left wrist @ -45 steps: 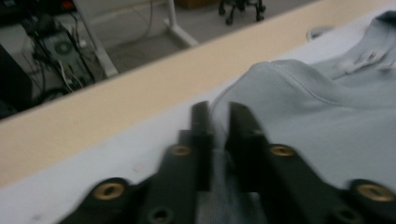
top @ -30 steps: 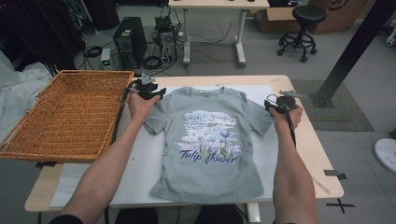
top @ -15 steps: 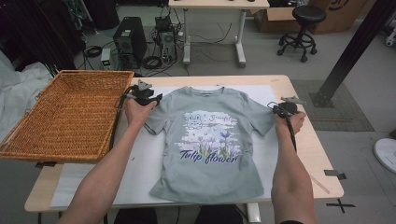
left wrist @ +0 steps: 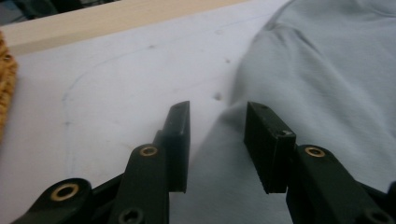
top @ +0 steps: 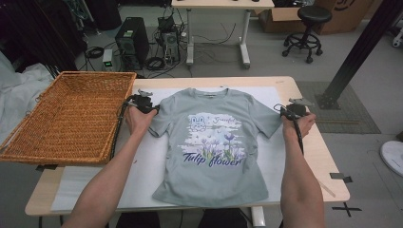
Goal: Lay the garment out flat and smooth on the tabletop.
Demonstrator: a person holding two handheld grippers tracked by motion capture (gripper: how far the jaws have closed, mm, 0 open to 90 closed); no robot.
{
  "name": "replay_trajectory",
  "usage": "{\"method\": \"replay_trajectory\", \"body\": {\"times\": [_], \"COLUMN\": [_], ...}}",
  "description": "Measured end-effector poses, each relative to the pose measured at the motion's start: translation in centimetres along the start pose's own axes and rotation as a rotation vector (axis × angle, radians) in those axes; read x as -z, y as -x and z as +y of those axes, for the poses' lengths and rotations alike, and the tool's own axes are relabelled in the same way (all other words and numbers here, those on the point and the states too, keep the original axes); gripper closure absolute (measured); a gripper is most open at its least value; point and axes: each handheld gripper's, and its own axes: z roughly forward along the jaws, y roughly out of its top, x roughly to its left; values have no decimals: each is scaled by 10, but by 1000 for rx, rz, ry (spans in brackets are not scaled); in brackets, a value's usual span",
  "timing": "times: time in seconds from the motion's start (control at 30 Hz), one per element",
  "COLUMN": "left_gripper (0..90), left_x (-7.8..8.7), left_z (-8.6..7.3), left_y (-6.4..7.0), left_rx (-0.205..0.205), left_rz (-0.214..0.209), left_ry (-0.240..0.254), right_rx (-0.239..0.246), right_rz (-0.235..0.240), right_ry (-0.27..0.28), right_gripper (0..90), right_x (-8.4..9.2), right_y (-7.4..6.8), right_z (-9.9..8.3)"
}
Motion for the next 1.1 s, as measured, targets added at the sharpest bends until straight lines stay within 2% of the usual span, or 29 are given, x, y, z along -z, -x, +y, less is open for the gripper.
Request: {"method": "replay_trajectory", "body": {"times": [0.03, 0.07, 0.1, 0.17, 0.2, 0.23, 0.3, 0.33, 0.37, 0.43, 0.5, 0.57, 0.6, 0.63, 0.67, 0.7, 0.73, 0.8, 0.83, 0.87, 0.9, 0.93, 0.97, 1.0, 1.03, 1.07, 1.1], "left_gripper": [587, 566, 562, 529, 531, 579, 716, 833, 874, 881, 881, 864, 815, 708, 566, 561, 525, 414, 365, 315, 258, 239, 156, 136, 144, 130, 109], "left_x": [3, 5, 6, 3, 3, 3, 4, 5, 5, 4, 2, 1, 1, 1, 4, 8, 12, 21, 26, 30, 34, 37, 40, 42, 44, 47, 50], "left_z": [0, 0, 0, -6, -10, -12, -14, -13, -12, -11, -11, -11, -11, -10, -9, -7, -5, 0, 2, 4, 5, 5, 4, 4, 4, 5, 5], "left_y": [1, 3, 5, 9, 9, 9, 10, 10, 10, 7, 6, 8, 8, 8, 9, 10, 12, 17, 20, 21, 21, 21, 20, 21, 22, 24, 26], "left_rx": [13, 20, 3, -33, -13, -3, -40, -67, -70, -81, -81, -106, -120, -103, -76, -52, -53, -88, -85, -58, -18, 2, 14, 24, 30, 33, 40], "left_rz": [6, 0, 1, 19, 5, -10, -51, -36, -23, 31, 59, 86, 100, 109, 93, 55, 16, -55, -97, -146, -209, -286, -345, -382, -382, -358, -355], "left_ry": [38, 49, 28, -43, -16, -4, 5, -5, -11, -13, -6, -3, 4, 20, 39, 83, 128, 202, 223, 239, 233, 241, 254, 257, 251, 231, 212], "right_rx": [-1, -2, 16, 33, 39, 55, 56, 62, 65, 65, 69, 71, 60, 52, 42, 28, 8, -14, -13, -24, -38, -58, -78, -88, -88, -78, -68], "right_rz": [20, 46, 60, 96, 113, 119, 129, 135, 136, 138, 137, 133, 134, 135, 136, 143, 163, 225, 256, 289, 310, 323, 339, 369, 404, 428, 449], "right_ry": [13, 28, 32, 43, 50, 51, 48, 46, 45, 47, 51, 54, 57, 59, 66, 83, 106, 139, 147, 157, 163, 171, 182, 192, 196, 202, 204], "right_gripper": [670, 649, 631, 604, 594, 587, 569, 569, 569, 570, 571, 570, 568, 562, 556, 540, 501, 378, 295, 221, 140, 72, 20, 17, 13, 1, 1], "right_x": [0, 0, 0, 2, 2, 3, 4, 4, 4, 6, 8, 10, 12, 14, 16, 19, 22, 27, 30, 34, 37, 40, 44, 47, 50, 53, 56], "right_y": [-2, -5, -8, -15, -19, -22, -25, -27, -28, -29, -29, -29, -28, -27, -26, -26, -26, -29, -32, -35, -38, -41, -44, -47, -49, -51, -53], "right_z": [1, 2, 3, 5, 4, 4, 3, 2, 2, 0, -1, -2, -4, -5, -6, -8, -9, -10, -10, -10, -10, -10, -11, -12, -13, -13, -14]}}
